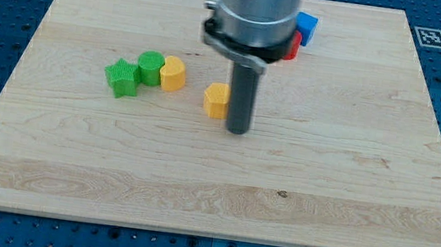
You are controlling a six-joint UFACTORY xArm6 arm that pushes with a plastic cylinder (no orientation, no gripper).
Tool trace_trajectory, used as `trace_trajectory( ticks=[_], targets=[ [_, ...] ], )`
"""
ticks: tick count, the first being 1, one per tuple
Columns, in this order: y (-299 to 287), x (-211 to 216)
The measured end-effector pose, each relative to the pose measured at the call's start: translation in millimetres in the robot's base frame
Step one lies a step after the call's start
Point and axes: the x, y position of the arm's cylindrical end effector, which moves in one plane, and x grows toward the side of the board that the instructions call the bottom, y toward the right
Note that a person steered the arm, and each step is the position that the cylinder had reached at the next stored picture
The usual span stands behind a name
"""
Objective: Move yellow hexagon towards top left
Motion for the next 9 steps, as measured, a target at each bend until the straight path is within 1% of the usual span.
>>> trace_trajectory(
  ticks=[1, 3, 4, 6, 7, 8, 9],
  targets=[
    [3.1, -10.8],
    [-45.0, 23.4],
    [-50.1, 3.4],
    [-22.5, -26.3],
    [-22.5, -55.8],
    [-29.0, -65.6],
    [-48.0, -83.3]
  ],
)
